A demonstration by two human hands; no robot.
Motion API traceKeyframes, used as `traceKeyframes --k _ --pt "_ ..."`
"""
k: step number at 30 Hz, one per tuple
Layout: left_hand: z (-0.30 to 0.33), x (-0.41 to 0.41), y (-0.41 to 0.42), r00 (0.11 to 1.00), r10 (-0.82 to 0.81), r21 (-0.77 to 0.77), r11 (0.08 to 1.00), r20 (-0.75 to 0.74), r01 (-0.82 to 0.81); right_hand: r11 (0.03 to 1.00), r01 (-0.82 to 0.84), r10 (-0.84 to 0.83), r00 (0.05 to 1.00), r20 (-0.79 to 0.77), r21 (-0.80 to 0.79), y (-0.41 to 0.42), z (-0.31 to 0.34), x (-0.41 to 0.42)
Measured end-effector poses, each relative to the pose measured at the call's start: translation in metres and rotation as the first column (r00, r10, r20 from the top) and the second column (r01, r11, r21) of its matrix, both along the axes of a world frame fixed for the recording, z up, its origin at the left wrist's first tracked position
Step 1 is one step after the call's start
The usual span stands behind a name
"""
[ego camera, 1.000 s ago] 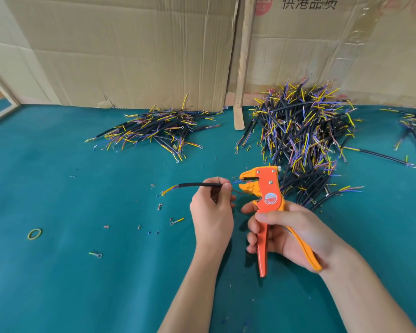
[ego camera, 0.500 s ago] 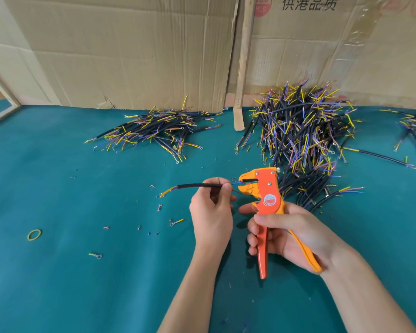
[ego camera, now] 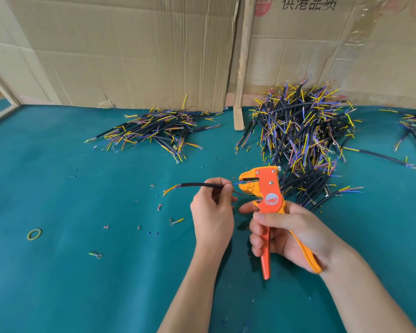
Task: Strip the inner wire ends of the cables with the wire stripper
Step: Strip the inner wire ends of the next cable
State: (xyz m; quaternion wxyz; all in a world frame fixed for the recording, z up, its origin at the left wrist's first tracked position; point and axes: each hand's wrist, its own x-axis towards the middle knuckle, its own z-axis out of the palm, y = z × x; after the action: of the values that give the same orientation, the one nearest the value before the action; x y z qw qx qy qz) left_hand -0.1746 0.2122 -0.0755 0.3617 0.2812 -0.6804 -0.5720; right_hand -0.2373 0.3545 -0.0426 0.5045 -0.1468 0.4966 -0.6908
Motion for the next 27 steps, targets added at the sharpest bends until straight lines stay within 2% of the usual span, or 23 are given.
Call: traceKeyframes --k 18,27 --pt "0.0009 0.0007 -0.0003 1.0 -0.008 -0.007 1.0 0.004 0.008 1.0 0.012 -0.013 1.0 0.019 0.015 -0.0009 0.0011 0.0021" --pt "0.0032 0.0019 -0.0015 0.996 -0.045 0.113 0.992 -0.078 0.054 0.994 0.11 -0.11 0.994 -0.002 -0.017 -0.0085 -0.0012 0.0055"
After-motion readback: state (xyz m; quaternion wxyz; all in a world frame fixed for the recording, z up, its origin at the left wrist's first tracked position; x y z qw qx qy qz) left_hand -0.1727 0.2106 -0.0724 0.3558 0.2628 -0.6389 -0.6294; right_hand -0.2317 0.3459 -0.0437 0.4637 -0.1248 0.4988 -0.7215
